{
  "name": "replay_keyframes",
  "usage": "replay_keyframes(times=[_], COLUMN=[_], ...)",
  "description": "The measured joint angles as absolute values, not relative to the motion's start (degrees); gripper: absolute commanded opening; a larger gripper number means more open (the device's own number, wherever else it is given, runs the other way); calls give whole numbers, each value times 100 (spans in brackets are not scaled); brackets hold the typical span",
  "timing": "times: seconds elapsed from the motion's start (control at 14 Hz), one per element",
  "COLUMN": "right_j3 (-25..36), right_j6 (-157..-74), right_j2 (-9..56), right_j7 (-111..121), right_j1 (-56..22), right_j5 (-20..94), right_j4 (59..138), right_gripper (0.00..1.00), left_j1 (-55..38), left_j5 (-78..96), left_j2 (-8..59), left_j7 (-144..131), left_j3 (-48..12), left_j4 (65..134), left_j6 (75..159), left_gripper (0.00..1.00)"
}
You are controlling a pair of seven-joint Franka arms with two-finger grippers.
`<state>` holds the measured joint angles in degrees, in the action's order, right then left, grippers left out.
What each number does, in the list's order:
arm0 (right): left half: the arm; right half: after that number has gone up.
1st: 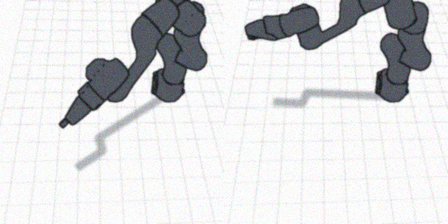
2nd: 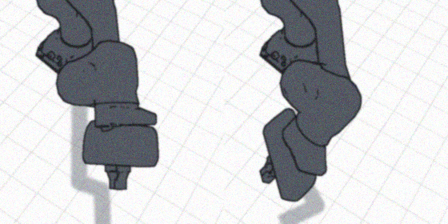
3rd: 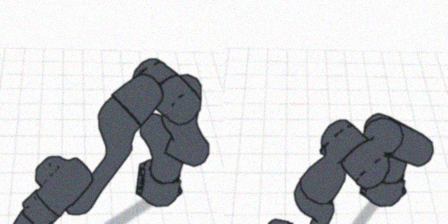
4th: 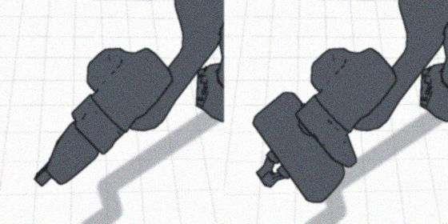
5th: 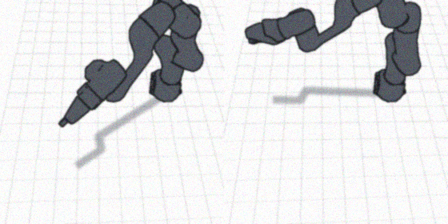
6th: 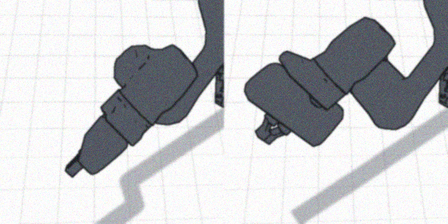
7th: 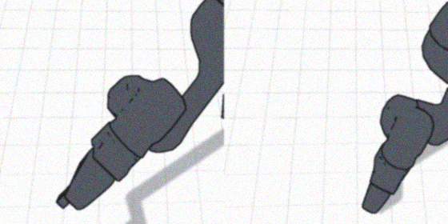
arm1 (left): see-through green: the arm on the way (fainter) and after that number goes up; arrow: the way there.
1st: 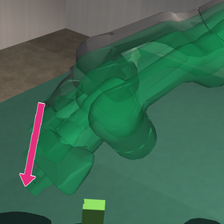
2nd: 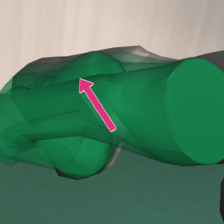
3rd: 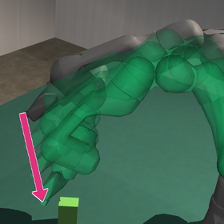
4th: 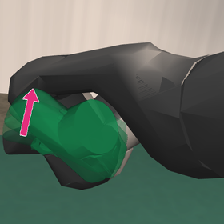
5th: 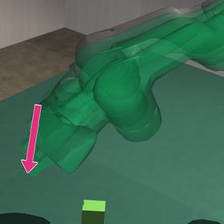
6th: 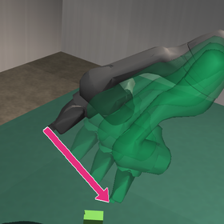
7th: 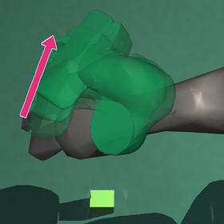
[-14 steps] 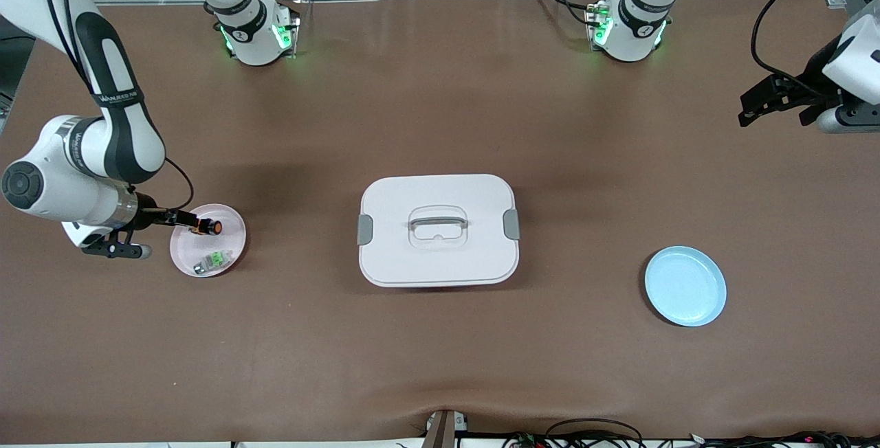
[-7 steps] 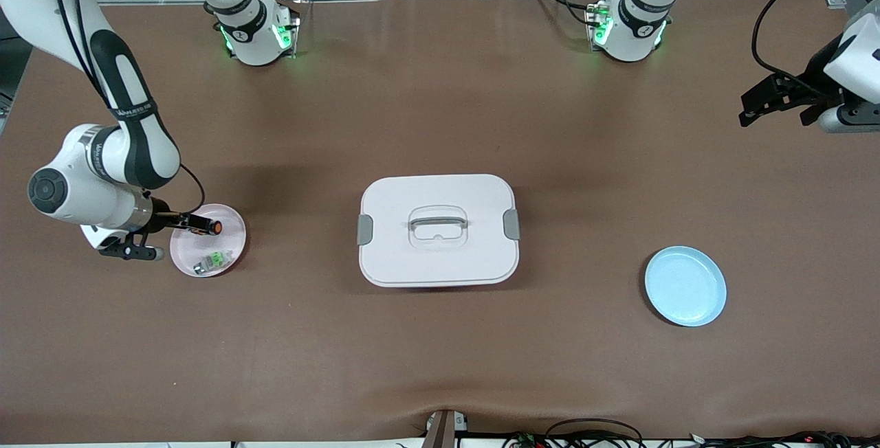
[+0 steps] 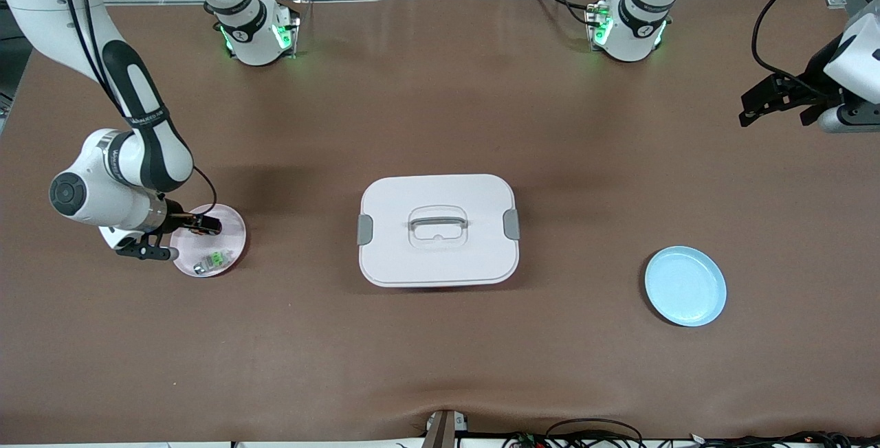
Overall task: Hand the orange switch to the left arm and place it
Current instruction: 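Lower the right gripper and grasp the orange-and-black switch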
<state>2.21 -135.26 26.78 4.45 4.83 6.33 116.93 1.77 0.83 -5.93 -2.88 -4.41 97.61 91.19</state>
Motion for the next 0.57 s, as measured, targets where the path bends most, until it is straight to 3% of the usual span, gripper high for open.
replay_keyframes(times=[0.57], right_j3=[225], right_j6=[-13690], right_j2=[2817], right_j7=[445], right_j1=[481], right_j5=[642], right_j4=[11700], right_gripper=[100], left_j1=[174], left_j5=[83], left_j2=[-593], left_j7=[-288], left_j3=[-441], left_j4=[9758], left_j6=[9119], left_gripper=[100])
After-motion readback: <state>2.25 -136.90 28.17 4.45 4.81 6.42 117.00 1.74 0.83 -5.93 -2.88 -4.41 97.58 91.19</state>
